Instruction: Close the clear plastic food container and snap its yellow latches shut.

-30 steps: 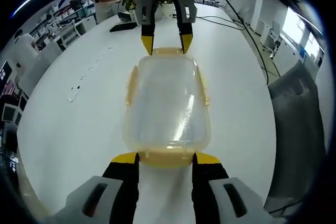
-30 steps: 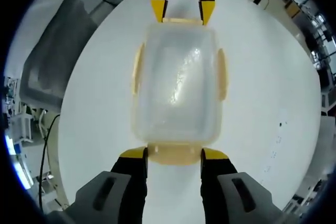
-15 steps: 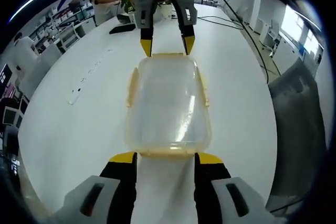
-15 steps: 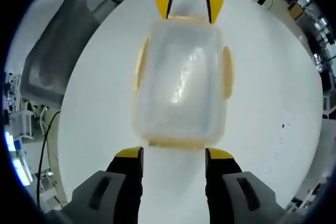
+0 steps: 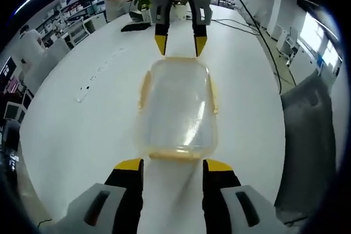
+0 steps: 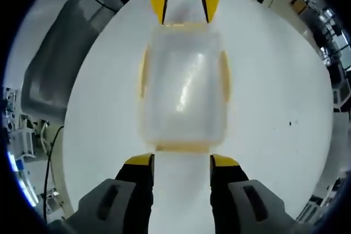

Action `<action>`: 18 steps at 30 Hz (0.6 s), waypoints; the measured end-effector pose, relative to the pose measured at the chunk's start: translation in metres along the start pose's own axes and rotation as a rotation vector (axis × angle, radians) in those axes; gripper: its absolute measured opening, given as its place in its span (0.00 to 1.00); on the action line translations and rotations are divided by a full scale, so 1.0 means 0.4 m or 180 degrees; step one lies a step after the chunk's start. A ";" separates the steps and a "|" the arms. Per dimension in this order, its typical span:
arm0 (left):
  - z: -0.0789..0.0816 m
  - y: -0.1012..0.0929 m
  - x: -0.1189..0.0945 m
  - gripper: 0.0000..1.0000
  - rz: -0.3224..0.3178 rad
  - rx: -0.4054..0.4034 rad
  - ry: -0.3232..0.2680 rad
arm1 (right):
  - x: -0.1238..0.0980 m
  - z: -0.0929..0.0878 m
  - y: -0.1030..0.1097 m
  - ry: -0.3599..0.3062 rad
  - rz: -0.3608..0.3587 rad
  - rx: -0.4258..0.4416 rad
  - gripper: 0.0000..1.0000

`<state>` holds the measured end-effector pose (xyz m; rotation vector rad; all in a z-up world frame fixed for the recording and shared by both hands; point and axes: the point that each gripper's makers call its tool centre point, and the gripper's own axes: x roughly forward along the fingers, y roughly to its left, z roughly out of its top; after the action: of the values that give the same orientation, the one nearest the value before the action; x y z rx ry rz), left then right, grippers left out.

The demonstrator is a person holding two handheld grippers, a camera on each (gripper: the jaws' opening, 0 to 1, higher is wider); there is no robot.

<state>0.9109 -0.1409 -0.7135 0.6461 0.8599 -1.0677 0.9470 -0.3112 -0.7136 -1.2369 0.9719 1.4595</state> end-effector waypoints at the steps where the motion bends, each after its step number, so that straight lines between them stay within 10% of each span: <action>1: 0.000 -0.004 -0.002 0.36 0.0005 -0.0045 0.0005 | -0.003 0.002 0.000 -0.0009 -0.0019 0.0035 0.36; 18: 0.014 -0.005 -0.036 0.29 0.0292 -0.1701 -0.0197 | -0.023 0.018 0.018 -0.0189 -0.0191 0.0984 0.26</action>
<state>0.9074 -0.1394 -0.6984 0.1996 0.9997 -0.7255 0.9388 -0.3076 -0.7035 -0.9838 1.0653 1.2379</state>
